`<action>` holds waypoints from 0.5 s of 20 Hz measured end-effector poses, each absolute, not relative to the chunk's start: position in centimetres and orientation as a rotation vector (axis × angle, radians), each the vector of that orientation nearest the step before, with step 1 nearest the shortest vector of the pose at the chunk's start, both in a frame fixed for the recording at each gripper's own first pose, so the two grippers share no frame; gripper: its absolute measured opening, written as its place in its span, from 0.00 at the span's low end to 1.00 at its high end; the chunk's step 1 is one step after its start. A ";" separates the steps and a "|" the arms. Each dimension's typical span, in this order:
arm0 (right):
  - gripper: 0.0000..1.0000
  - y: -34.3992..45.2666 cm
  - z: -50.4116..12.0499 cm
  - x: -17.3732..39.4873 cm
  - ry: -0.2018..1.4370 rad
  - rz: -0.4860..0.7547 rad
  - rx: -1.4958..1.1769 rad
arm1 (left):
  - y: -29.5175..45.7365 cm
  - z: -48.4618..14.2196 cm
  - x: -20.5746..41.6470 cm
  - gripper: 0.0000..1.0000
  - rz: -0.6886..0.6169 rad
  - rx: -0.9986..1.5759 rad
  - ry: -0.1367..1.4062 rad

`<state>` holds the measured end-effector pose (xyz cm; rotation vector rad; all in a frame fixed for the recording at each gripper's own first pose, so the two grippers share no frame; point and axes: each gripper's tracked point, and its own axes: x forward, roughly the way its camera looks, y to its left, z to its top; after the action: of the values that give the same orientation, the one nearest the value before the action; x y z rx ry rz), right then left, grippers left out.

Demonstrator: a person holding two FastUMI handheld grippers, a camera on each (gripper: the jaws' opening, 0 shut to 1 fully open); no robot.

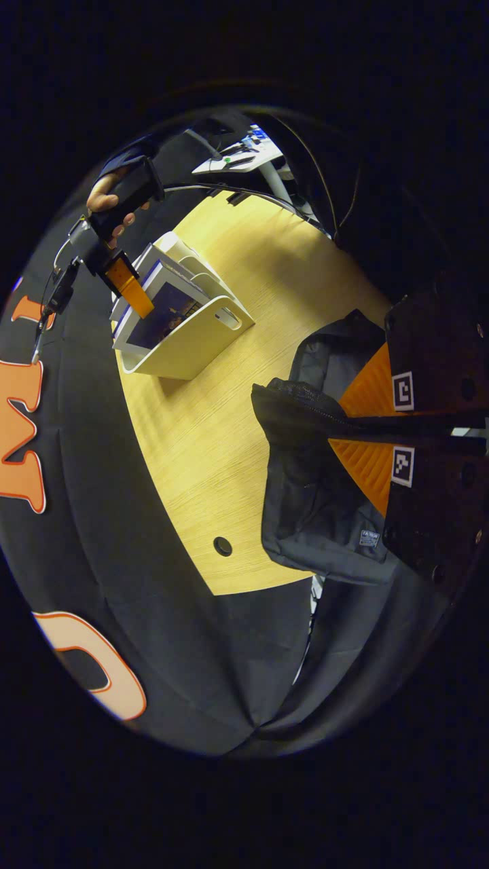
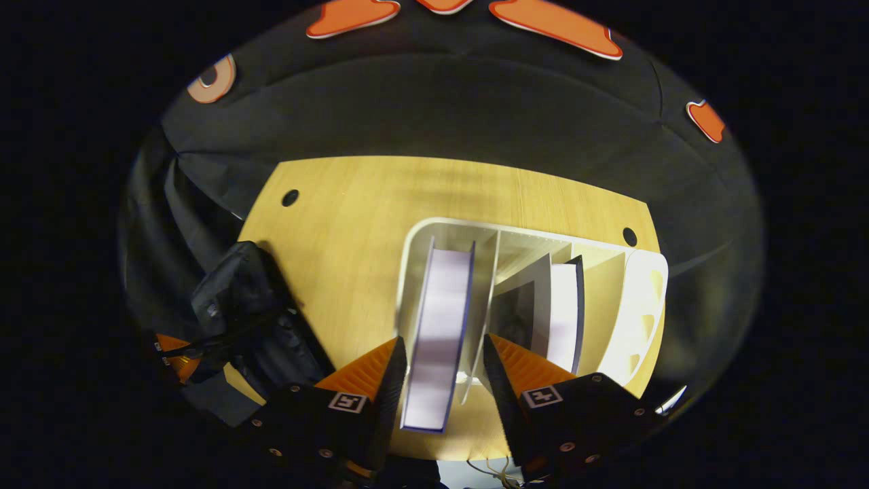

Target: Open the schoolbag, grab two books from the bookshelf and put them into the schoolbag.

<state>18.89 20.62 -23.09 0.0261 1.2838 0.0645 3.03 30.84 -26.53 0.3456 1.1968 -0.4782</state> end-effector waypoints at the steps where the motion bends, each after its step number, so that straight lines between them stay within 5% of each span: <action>1: 0.64 20.6 -23.7 19.1 1.295 0.069 0.019 | 30.7 -26.8 2.7 0.06 -0.466 0.329 1.206; 4: 0.43 21.4 -24.5 19.3 1.333 0.071 0.047 | 31.1 -26.9 1.9 0.05 -0.426 0.302 1.224; 6: 0.47 21.1 -24.1 19.0 1.352 0.062 0.057 | 31.0 -26.7 1.8 0.05 -0.421 0.301 1.221; 7: 0.36 21.1 -23.9 18.7 1.357 0.060 0.064 | 31.0 -26.7 1.7 0.05 -0.422 0.302 1.219; 10: 0.34 20.7 -21.8 17.7 1.333 0.074 0.097 | 30.9 -26.6 1.5 0.05 -0.431 0.305 1.217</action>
<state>17.73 20.73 -21.78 0.0965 1.3331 0.0745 1.48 30.94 -26.58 0.3050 1.2169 -0.4308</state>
